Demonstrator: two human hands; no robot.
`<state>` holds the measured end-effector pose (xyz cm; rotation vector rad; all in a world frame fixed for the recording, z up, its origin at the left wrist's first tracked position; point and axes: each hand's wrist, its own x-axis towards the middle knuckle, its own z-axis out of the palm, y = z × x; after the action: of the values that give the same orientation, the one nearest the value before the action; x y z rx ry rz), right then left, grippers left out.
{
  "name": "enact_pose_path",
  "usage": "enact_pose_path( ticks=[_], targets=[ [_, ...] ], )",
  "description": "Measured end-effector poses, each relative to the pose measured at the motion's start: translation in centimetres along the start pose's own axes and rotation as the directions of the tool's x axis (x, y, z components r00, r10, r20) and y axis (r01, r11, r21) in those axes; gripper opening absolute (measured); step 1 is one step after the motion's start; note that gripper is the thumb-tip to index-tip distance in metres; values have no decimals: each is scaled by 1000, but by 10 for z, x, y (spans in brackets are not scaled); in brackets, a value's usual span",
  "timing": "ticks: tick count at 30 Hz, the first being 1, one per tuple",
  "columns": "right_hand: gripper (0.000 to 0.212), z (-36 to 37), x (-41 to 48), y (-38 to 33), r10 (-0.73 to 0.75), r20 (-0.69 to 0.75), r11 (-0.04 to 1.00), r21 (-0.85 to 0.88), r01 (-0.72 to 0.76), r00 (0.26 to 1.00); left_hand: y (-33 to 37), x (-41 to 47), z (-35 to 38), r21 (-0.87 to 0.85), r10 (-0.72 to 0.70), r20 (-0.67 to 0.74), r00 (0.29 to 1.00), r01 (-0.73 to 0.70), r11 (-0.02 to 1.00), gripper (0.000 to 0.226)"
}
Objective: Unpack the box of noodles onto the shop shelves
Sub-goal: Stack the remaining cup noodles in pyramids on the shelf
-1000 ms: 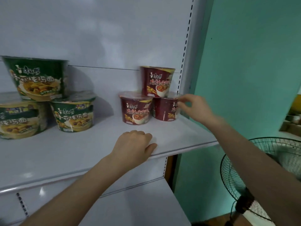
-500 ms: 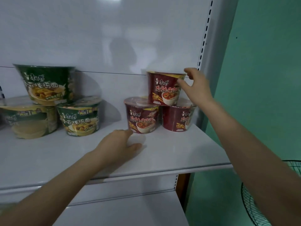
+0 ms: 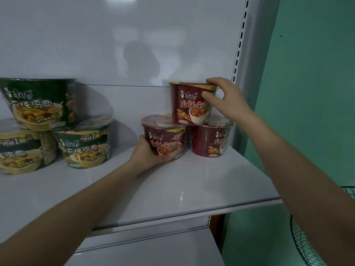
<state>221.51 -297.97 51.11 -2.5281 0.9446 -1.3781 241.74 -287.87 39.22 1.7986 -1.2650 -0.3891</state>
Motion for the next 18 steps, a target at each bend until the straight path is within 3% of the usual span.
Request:
enact_pose_path(
  ticks=[3, 8, 13, 16, 18],
  targets=[
    [37, -1, 4, 5, -27, -8, 999, 23, 28, 1000, -21, 15, 5, 15, 38, -10, 999, -38, 999, 129],
    [35, 5, 11, 3, -64, -53, 998, -7, 64, 997, -9, 8, 7, 20, 19, -68, 997, -18, 1000, 129],
    [42, 11, 11, 6, -96, -47, 995, -8, 96, 994, -11, 10, 9, 0, -11, -37, 999, 11, 1000, 127],
    [44, 1, 1, 23, 40, -47, 964, 266, -26, 998, 6, -4, 4, -23, -32, -47, 998, 31, 999, 109],
    [35, -4, -5, 45, 161, -76, 947, 291, -133, 984, 19, -11, -1, -12, -25, -145, 989, 23, 1000, 92]
  ],
)
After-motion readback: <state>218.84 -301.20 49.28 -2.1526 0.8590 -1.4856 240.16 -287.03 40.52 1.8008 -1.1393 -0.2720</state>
